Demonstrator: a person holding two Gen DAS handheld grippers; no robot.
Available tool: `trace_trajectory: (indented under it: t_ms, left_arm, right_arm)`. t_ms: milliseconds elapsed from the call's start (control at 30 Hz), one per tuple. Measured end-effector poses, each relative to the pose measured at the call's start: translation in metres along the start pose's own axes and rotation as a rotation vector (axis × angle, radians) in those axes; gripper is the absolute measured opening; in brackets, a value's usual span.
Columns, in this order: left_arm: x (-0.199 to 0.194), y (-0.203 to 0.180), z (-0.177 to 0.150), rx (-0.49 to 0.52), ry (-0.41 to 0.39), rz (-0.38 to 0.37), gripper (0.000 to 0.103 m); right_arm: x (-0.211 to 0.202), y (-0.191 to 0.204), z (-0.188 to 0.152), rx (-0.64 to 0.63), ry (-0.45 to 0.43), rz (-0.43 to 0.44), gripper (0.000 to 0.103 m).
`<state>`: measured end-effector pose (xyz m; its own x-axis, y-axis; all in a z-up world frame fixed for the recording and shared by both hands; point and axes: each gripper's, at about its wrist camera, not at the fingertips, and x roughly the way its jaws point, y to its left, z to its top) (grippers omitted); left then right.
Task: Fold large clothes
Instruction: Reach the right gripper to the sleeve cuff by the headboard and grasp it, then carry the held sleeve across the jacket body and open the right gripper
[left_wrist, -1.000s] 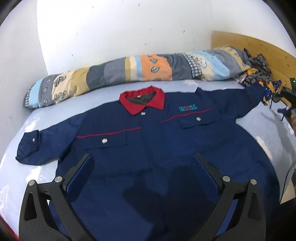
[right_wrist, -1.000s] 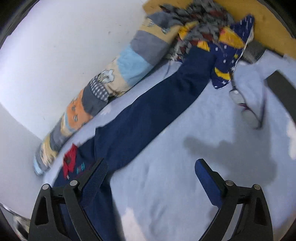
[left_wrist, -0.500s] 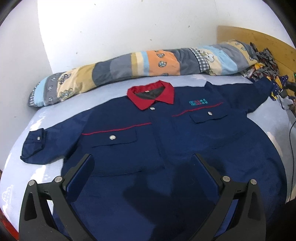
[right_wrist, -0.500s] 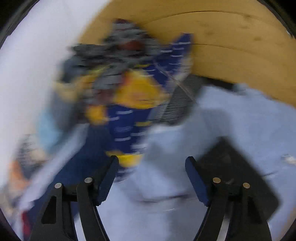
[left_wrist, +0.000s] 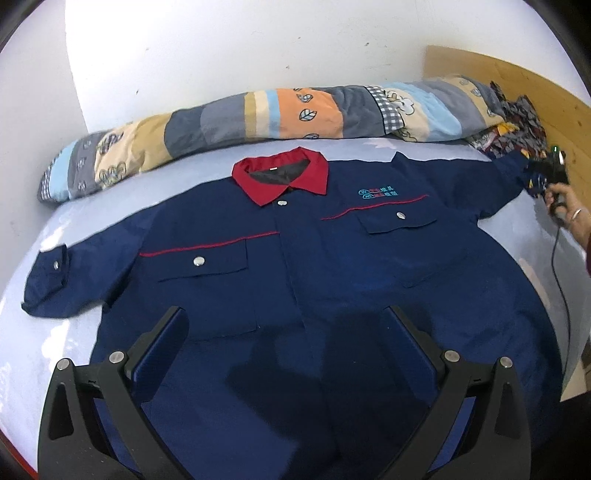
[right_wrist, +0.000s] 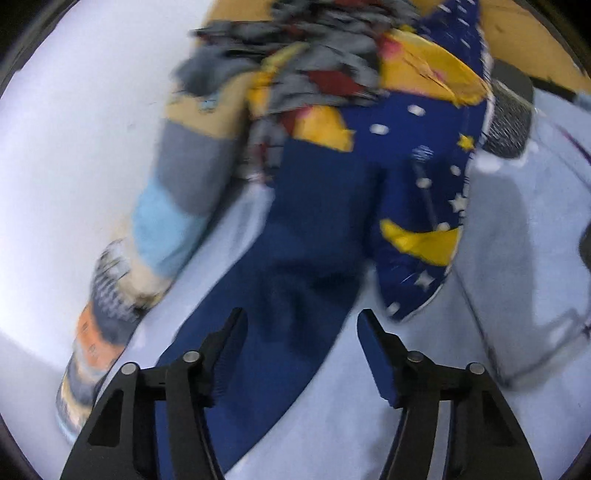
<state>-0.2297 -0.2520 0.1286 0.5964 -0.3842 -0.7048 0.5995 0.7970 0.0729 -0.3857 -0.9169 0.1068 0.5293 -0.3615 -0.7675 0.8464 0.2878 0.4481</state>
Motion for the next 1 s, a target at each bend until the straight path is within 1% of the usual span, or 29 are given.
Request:
trace_trajectory:
  t_ms: [33, 100, 133, 200, 233, 267, 300, 333, 367, 467, 567, 633, 733, 833, 933, 967, 1000]
  left_arm:
    - [0.001, 0.001, 0.000, -0.007, 0.006, 0.000, 0.103]
    - [0.003, 0.004, -0.001, -0.020, 0.015, -0.003, 0.103]
    - [0.004, 0.005, -0.002, -0.025, 0.019, -0.004, 0.103]
    - [0.007, 0.006, -0.002, -0.033, 0.031, -0.002, 0.103]
    - [0.009, 0.006, -0.003, -0.038, 0.037, -0.003, 0.103]
    - [0.010, 0.006, -0.003, -0.040, 0.041, -0.003, 0.103]
    - [0.010, 0.006, -0.003, -0.042, 0.043, -0.003, 0.103]
    - [0.010, 0.005, -0.002, -0.042, 0.044, -0.004, 0.103]
    - [0.009, 0.006, -0.002, -0.042, 0.043, -0.005, 0.103]
    - [0.005, 0.006, -0.001, -0.048, 0.027, -0.007, 0.103]
    - [0.000, 0.007, -0.002, -0.053, 0.018, -0.008, 0.103]
    - [-0.003, 0.010, -0.002, -0.053, 0.013, -0.007, 0.103]
    - [-0.009, 0.014, -0.002, -0.068, 0.001, -0.010, 0.103]
    - [-0.017, 0.020, -0.002, -0.078, -0.014, 0.003, 0.103]
    - [-0.024, 0.031, -0.002, -0.102, -0.027, 0.007, 0.103]
    - [-0.026, 0.033, -0.003, -0.109, -0.029, 0.006, 0.103]
    - [-0.028, 0.036, -0.003, -0.116, -0.030, 0.005, 0.103]
  right_arm:
    - [0.007, -0.007, 0.005, 0.017, -0.006, -0.007, 0.060]
    - [0.020, -0.013, 0.014, 0.029, -0.009, -0.029, 0.050]
    - [0.024, -0.013, 0.018, 0.023, -0.018, -0.039, 0.049]
    - [0.029, -0.012, 0.023, 0.006, -0.030, -0.027, 0.046]
    - [0.034, -0.009, 0.027, -0.007, -0.021, -0.038, 0.044]
    - [0.037, -0.007, 0.030, -0.014, -0.015, -0.050, 0.036]
    - [0.041, -0.005, 0.032, -0.025, -0.017, -0.061, 0.020]
    - [0.044, -0.004, 0.034, -0.038, -0.014, -0.065, 0.012]
    - [0.044, -0.003, 0.033, -0.044, -0.016, -0.070, 0.010]
    - [0.026, 0.007, 0.024, -0.062, -0.076, -0.059, 0.008]
    - [0.003, 0.018, 0.023, -0.067, -0.107, -0.038, 0.008]
    - [-0.019, 0.033, 0.026, -0.088, -0.135, 0.001, 0.008]
    - [-0.054, 0.066, 0.034, -0.124, -0.174, 0.043, 0.008]
    - [-0.091, 0.107, 0.041, -0.157, -0.201, 0.088, 0.008]
    - [-0.127, 0.161, 0.040, -0.195, -0.218, 0.152, 0.008]
    - [-0.139, 0.171, 0.039, -0.208, -0.222, 0.167, 0.008]
    - [-0.153, 0.192, 0.034, -0.230, -0.225, 0.192, 0.008]
